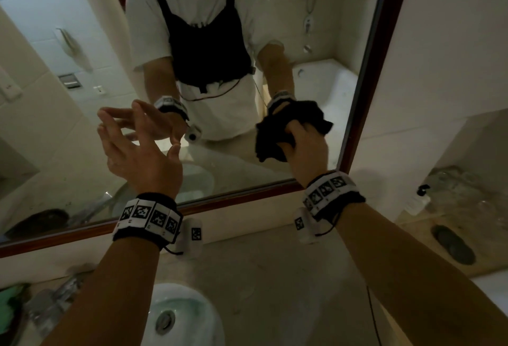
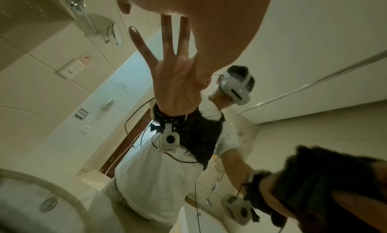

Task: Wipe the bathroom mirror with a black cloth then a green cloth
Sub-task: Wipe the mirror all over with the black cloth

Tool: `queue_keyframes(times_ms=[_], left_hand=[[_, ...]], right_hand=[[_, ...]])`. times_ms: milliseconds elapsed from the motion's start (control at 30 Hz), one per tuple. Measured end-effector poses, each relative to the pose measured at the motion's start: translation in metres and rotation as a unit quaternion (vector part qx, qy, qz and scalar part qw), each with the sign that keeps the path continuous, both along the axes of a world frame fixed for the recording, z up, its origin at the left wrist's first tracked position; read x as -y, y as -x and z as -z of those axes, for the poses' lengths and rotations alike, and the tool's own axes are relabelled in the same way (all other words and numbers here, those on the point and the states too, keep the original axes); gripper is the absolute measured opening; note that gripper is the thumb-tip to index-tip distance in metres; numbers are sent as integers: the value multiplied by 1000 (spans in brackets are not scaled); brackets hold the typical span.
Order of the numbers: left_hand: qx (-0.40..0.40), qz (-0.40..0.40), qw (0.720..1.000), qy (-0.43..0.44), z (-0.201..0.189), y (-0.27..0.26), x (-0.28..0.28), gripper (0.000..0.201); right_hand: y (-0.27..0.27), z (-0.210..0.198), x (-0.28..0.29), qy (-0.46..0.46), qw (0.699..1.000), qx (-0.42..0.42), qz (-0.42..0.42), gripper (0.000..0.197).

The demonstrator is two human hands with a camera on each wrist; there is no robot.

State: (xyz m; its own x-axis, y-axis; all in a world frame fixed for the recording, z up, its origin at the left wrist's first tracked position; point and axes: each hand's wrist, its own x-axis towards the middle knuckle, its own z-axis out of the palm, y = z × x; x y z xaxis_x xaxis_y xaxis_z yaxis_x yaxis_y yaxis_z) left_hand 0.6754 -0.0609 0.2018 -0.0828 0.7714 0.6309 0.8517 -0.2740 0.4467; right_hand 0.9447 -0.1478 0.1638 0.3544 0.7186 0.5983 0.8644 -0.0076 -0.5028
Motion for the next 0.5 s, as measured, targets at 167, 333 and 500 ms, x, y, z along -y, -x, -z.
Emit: queue_keyframes(times_ms=[167,333,500], left_hand=[[-21,-8,1000,5,-1,3,2,99],[-36,-8,999,2,1,6,1,97],[-32,-13,999,6,0,4,2,98]], right_hand=[[34,-4,-12,1,997,56,-54,16],[4,-5,-1,-4,997,76,-26,16],[-43,-7,14,18,999,17,24,17]])
